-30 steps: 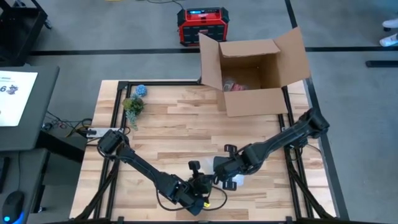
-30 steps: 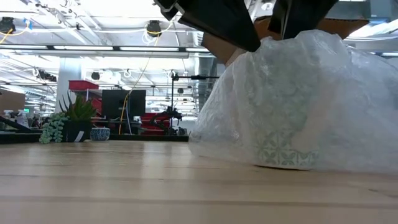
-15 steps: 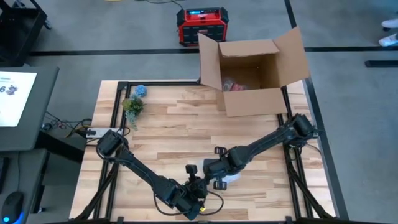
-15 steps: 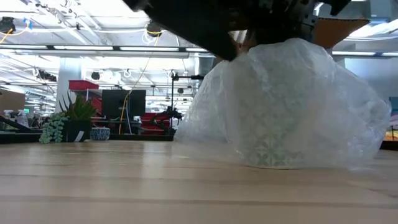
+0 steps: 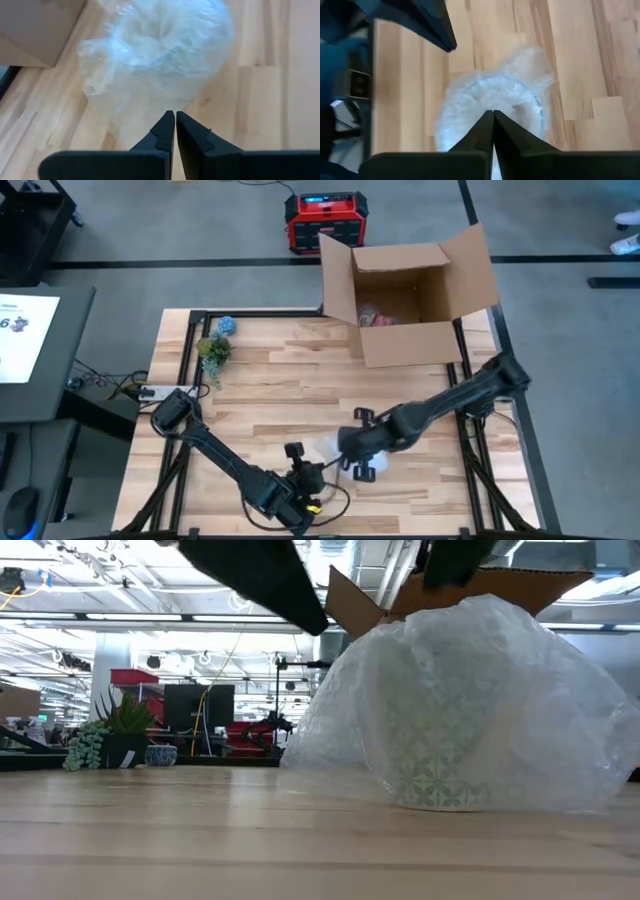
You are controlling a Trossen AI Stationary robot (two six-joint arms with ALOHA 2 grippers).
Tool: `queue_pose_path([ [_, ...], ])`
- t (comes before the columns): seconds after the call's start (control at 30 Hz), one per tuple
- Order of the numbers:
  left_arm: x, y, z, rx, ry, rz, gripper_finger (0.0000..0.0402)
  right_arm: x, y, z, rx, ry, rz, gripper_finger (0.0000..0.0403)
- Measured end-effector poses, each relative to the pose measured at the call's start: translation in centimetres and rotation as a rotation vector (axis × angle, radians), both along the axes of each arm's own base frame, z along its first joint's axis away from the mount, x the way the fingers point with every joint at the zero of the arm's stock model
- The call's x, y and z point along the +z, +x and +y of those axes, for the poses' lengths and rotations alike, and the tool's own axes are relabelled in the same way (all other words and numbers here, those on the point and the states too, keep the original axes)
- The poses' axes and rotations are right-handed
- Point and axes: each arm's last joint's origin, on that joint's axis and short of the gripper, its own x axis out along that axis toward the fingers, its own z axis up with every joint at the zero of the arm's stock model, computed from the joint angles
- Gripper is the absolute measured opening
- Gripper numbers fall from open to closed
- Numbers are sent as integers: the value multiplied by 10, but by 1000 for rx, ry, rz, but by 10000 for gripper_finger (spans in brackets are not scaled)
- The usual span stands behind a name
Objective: Wrap mug
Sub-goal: Wrap the white patterned mug in the bubble wrap
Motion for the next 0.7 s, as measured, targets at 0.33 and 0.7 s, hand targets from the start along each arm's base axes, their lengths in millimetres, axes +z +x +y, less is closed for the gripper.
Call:
queue_pose_path([
  [0.33,-1,-1,2,11,5,12,0,-28,1,3,-67,-8,163,0],
  [0.7,-5,-12,13,120,14,66,0,-103,43,0,-53,25,295,0],
])
